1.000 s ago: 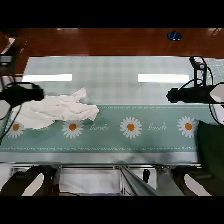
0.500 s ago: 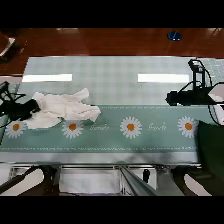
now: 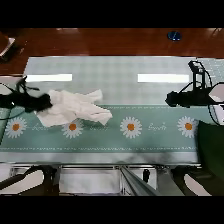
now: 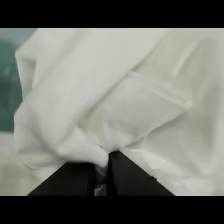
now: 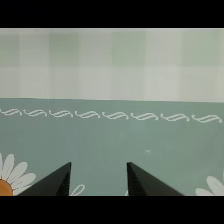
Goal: Fold the shirts.
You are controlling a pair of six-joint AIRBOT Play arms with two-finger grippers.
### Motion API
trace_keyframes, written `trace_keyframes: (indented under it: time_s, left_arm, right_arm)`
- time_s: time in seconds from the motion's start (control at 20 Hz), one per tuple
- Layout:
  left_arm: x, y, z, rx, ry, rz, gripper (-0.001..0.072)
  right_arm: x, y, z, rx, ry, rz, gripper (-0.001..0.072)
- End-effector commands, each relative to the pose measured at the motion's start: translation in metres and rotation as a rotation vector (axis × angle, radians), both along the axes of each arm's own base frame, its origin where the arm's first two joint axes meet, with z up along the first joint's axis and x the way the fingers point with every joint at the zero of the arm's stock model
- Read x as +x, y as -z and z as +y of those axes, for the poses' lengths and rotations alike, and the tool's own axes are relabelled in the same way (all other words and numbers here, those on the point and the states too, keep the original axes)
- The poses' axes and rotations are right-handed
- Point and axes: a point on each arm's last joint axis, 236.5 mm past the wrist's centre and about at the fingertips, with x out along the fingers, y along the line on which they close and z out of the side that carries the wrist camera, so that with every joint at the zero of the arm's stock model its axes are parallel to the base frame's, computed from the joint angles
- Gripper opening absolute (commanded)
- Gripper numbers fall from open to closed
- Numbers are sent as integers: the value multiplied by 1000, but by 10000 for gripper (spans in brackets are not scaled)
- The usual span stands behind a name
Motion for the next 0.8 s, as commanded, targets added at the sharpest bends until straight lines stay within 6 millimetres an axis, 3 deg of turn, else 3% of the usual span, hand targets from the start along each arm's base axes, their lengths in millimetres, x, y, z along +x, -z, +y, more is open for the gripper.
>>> trace_keyframes:
  time_s: [0.0, 0.1, 0.2, 0.35, 0.45, 0.6, 0.75]
  left_arm:
    - [34, -121, -35, -77, 59, -301, 22]
    - [36, -197, -56, -80, 103, -480, 22]
    - [25, -263, -81, -77, 168, -635, 22]
    - [-5, -355, -122, -104, 270, -848, 22]
    - [-27, -406, -144, -114, 336, -964, 22]
    - [-58, -454, -177, -162, 421, -1094, 22]
    - [-92, -462, -227, -237, 566, -1173, 22]
  right_arm:
    - [-2, -11, 3, 14, 1, -29, 407]
    - [-4, -30, 2, 12, -6, -87, 406]
    - [-9, -53, -1, 2, -6, -158, 406]
    - [-21, -90, -2, 3, -7, -269, 406]
    - [-32, -110, -2, 6, -9, -325, 406]
    - [-48, -132, -2, 8, -12, -391, 405]
    - [-59, -149, -3, 9, -12, -451, 405]
